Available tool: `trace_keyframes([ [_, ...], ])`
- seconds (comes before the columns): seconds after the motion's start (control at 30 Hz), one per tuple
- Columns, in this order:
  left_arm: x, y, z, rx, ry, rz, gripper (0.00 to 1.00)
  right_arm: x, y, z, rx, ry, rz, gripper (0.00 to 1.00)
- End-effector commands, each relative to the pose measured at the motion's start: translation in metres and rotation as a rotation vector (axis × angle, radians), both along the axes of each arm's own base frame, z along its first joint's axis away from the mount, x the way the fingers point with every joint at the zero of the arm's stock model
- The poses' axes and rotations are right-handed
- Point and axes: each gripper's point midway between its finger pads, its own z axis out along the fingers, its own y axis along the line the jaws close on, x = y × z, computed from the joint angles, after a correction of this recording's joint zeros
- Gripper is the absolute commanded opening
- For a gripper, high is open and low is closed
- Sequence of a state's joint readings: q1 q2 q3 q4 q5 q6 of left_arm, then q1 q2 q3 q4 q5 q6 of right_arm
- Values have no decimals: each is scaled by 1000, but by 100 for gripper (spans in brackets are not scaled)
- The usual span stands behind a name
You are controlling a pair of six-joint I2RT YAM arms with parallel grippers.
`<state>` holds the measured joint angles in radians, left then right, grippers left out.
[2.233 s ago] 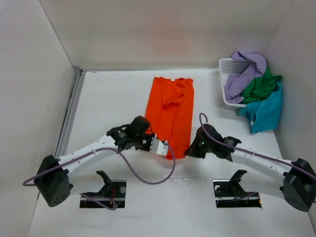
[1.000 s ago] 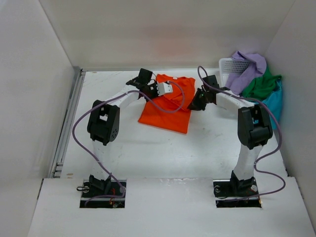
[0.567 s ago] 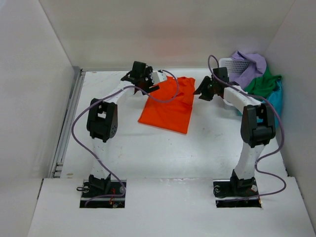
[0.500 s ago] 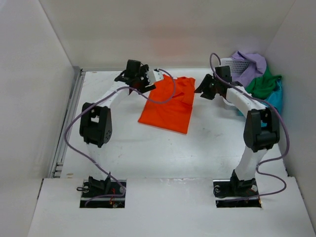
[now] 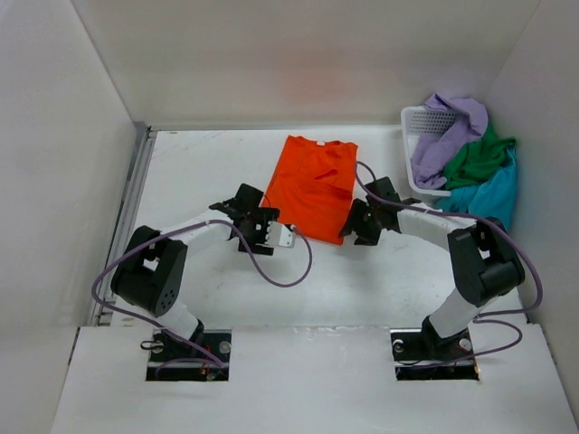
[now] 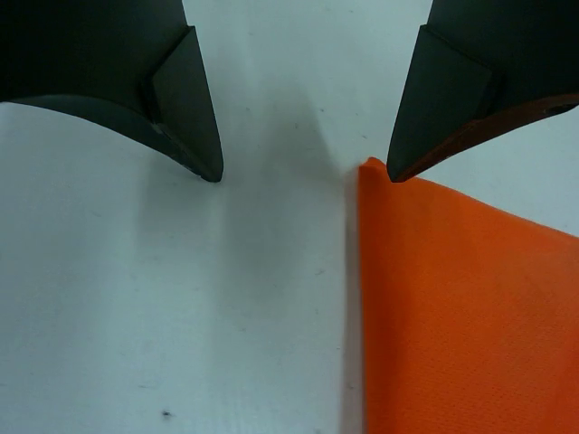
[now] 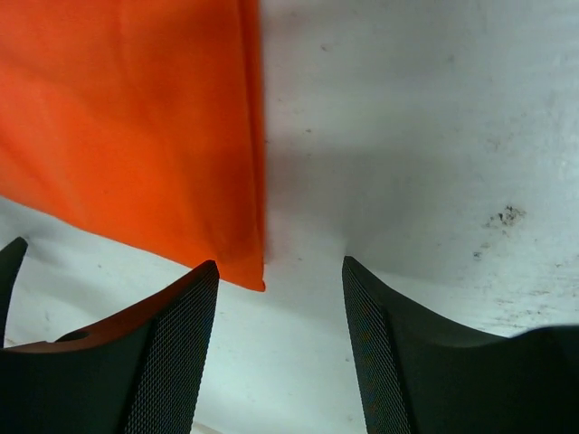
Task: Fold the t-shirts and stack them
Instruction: Grab one side of the 2/3 rectangular tshirt with both arms
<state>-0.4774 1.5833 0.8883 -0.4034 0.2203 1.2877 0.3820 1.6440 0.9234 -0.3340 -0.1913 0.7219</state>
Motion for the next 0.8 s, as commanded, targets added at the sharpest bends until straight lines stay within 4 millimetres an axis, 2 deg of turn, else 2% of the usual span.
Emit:
trace_keyframes([
  [0.0,44,-13,14,-44,-148,-8,72,16,18,7,69,-83,-41,62],
  [0.13,55,-11,-4,-6,-116,28,67,14,32,1,127,-52,-50,62],
  [0.3,51,-15,-15,0,-78,32,59,5,30,-7,119,-27,-53,62],
  [0.4,46,-23,-17,-9,-58,30,40,-7,25,-13,110,0,-54,61],
  [0.63,35,-22,-20,-5,7,47,19,-22,19,-25,99,42,-61,59],
  [0.67,34,-22,-20,-7,10,47,18,-23,19,-26,101,45,-66,57],
  [0.77,29,-22,-21,-4,31,54,10,-26,21,-29,116,57,-62,36],
])
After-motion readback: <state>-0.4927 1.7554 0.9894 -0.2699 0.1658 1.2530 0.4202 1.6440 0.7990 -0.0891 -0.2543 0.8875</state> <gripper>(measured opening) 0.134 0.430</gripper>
